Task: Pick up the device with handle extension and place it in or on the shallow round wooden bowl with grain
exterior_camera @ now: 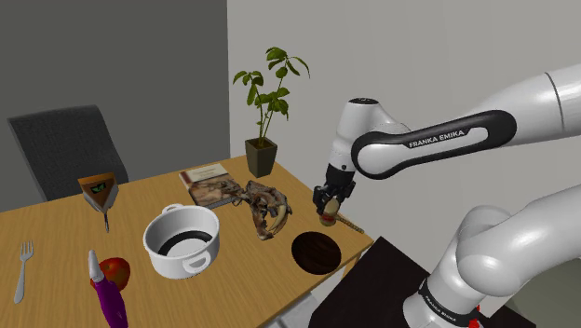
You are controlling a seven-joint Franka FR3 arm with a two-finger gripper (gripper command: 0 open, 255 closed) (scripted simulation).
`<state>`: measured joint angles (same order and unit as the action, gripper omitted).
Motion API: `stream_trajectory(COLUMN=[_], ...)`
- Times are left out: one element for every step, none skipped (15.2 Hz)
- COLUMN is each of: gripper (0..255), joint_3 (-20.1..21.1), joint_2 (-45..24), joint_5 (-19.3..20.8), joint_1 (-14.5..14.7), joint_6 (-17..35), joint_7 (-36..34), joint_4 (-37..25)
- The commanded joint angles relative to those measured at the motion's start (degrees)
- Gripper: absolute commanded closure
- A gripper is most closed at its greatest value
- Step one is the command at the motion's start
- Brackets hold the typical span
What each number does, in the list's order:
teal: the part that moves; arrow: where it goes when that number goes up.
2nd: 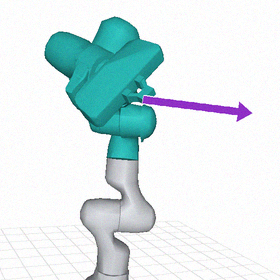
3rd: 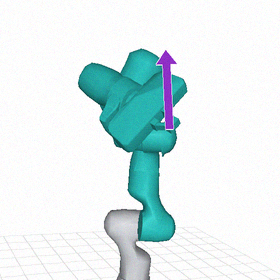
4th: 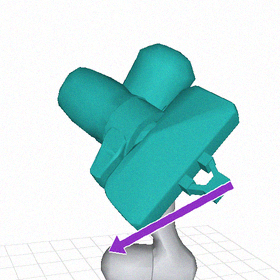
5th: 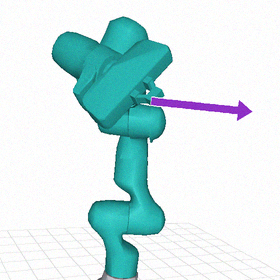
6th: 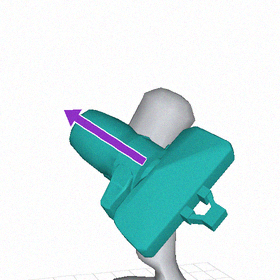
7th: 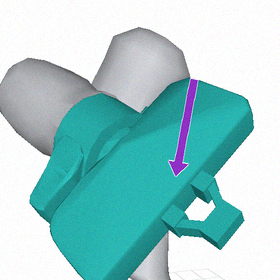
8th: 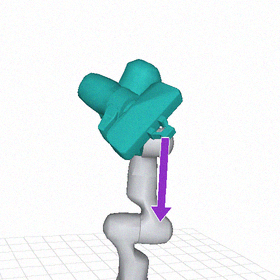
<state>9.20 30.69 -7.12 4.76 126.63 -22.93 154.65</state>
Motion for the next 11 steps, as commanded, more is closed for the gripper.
stream_trajectory(gripper=[255,255,255,255,255,255,255,255,255,255,255], joint_3=[0.3,0.4,0.5,0.6,0.7,0.7,0.8,0.9,1.0,1.1,1.1], joint_2=[0.5,0.0,-0.5,-1.0,-1.6,-2.2,-2.8,-3.4,-4.0,-4.7,-5.4], joint_5=[-0.3,-0.4,-0.4,-0.5,-0.5,-0.6,-0.6,-0.7,-0.7,-0.8,-0.8], joint_1=[0.3,0.3,0.3,0.3,0.4,0.4,0.4,0.4,0.4,0.4,0.3], joint_6=[0.8,1.7,2.7,3.7,4.7,5.7,6.7,7.7,8.7,9.7,10.8], joint_7=[-0.4,-0.4,-0.4,-0.3,-0.3,-0.3,-0.3,-0.3,-0.3,-0.3,-0.3], joint_4=[1.2,1.7,2.2,2.6,3.1,3.5,3.9,4.3,4.7,5.1,5.4])
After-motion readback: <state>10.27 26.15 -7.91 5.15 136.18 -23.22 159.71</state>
